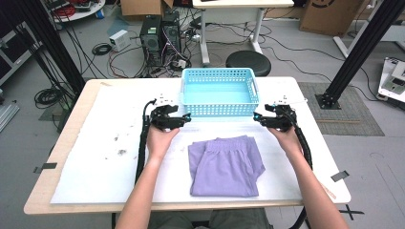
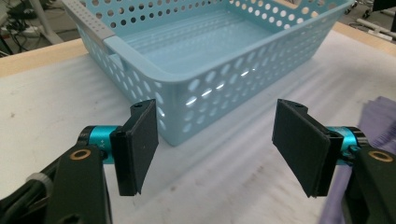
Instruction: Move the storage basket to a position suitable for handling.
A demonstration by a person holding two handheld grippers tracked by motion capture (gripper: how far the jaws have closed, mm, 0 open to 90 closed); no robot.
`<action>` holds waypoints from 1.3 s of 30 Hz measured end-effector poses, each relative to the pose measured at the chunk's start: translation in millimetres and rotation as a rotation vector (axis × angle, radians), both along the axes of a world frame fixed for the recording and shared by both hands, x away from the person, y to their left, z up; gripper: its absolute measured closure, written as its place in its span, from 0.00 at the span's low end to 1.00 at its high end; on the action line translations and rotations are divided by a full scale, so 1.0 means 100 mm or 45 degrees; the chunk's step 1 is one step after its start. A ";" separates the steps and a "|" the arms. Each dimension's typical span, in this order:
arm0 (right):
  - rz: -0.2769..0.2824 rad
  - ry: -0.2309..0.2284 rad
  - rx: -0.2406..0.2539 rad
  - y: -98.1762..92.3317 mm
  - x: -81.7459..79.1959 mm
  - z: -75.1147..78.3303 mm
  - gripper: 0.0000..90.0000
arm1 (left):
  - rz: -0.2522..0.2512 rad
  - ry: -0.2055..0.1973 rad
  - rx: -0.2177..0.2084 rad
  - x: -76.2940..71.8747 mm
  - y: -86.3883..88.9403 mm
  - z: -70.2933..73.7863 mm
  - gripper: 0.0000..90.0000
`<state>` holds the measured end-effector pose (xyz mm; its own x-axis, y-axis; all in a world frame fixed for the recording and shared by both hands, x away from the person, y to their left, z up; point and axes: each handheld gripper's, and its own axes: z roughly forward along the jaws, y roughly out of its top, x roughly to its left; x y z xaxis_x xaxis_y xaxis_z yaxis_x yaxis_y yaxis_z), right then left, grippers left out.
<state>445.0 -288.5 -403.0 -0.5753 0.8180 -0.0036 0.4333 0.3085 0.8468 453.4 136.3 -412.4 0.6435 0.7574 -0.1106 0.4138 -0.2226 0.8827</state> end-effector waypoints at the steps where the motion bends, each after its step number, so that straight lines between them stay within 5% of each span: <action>1: 0.002 0.014 0.009 -0.01 0.06 -0.02 0.34 | -0.006 0.022 0.009 0.06 0.01 -0.02 0.33; 5: 0.025 0.050 -0.016 -0.02 0.25 -0.09 0.32 | -0.013 0.006 -0.017 0.17 0.04 -0.12 0.31; 8: 0.050 0.081 -0.042 0.03 0.35 -0.14 0.31 | -0.041 0.104 -0.035 0.30 0.03 -0.20 0.29; 13: 0.097 0.049 -0.022 0.09 0.45 -0.14 0.31 | -0.043 0.016 -0.065 0.38 0.01 -0.21 0.28; 19: 0.113 0.070 -0.036 0.15 0.56 -0.14 0.31 | -0.075 0.035 -0.022 0.49 -0.10 -0.20 0.29; 23: 0.095 0.064 -0.027 0.12 0.58 -0.15 0.40 | -0.070 0.037 -0.035 0.51 -0.11 -0.24 0.31; 30: 0.093 0.074 -0.055 0.13 0.52 -0.13 0.41 | -0.092 0.056 0.046 0.45 -0.13 -0.17 0.32; 39: 0.128 0.042 -0.078 0.13 0.21 -0.10 0.43 | -0.134 0.064 0.081 0.22 -0.09 -0.08 0.32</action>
<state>465.8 -275.0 -413.1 -0.6552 0.7548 -0.0317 0.4248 0.4028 0.8107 475.6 127.2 -420.6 0.7149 0.6922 -0.0989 0.4285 -0.3219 0.8443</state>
